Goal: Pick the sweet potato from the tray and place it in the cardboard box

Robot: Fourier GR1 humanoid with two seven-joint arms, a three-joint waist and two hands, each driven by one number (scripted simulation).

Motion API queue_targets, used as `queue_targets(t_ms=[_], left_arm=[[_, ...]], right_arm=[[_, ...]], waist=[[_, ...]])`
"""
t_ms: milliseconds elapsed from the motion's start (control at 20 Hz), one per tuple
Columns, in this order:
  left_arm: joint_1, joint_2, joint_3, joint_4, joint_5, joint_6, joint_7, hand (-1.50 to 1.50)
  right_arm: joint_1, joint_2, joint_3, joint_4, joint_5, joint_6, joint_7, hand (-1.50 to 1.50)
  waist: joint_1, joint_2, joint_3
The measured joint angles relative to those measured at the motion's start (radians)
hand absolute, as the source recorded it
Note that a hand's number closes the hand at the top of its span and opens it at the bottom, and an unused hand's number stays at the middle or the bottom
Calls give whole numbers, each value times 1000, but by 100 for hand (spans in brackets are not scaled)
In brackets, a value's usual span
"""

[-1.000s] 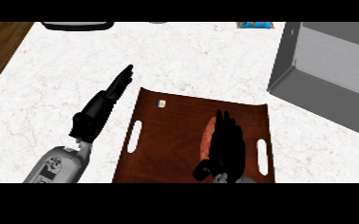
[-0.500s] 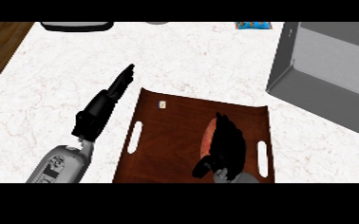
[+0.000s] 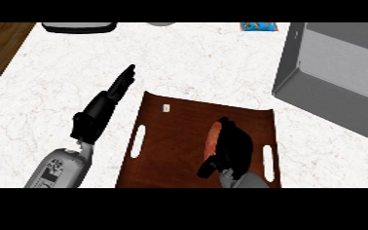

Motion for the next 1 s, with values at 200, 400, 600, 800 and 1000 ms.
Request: queue_targets(t_ms=[200, 400, 600, 800, 1000], left_arm=[[16, -19, -8, -20, -21, 10, 14, 0], [20, -18, -1, -18, -26, 8, 6, 0], [8, -19, 13, -8, -21, -5, 9, 0], [15, -26, 18, -17, -31, -13, 17, 0], [7, -38, 25, -9, -46, -15, 27, 0]], right_arm=[[-15, -67, -50, 6, -12, 23, -103, 150], [-21, -274, -123, -36, -89, 61, -330, 150], [-62, -424, -210, -17, -102, 43, -498, 150], [-67, -494, -264, -104, -81, 46, -534, 150], [-57, -545, -316, -279, -107, 123, -522, 150]], waist=[[3, 5, 5], [-1, 9, 7], [-2, 14, 7], [-6, 13, 7], [-12, 12, 6]])
